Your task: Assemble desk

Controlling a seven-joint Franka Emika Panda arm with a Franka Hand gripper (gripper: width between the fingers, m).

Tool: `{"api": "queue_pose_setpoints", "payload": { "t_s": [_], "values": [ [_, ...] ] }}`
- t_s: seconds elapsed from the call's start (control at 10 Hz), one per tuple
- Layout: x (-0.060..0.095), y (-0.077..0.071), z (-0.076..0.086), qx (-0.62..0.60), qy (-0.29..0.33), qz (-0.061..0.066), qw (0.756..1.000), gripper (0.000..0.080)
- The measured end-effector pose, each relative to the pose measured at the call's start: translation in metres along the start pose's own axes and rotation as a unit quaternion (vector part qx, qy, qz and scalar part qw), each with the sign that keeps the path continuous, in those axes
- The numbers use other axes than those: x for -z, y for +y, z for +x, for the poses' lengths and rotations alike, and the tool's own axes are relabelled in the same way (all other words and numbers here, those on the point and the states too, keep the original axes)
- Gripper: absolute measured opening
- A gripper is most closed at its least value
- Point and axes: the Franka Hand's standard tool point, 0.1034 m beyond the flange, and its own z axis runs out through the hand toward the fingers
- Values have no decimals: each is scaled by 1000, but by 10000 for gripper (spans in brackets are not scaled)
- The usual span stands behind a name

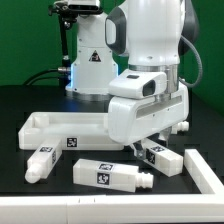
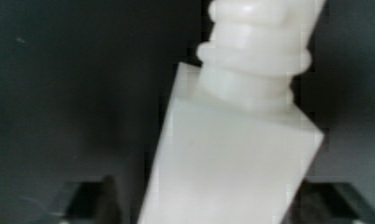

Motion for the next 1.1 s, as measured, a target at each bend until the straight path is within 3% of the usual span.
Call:
{"api": "queue_pose_setpoints", "payload": {
  "t_s": [0.1,0.2,0.4,0.6,0.7,0.8,1.1],
  "values": [
    [0,0,0,0,0,0,1000,372],
    [0,2,-1,-2,0,-1,1000,285],
    [5,-2,1,-27,2,-2,1000,285],
    [28,-11,-3,-85,5,-5,996,285],
    [35,-17,-4,-146,-1,2,989,285],
    [37,-22,-1,-167,-9,8,986,285],
    [35,-21,-3,-155,-9,8,988,285]
  ]
}}
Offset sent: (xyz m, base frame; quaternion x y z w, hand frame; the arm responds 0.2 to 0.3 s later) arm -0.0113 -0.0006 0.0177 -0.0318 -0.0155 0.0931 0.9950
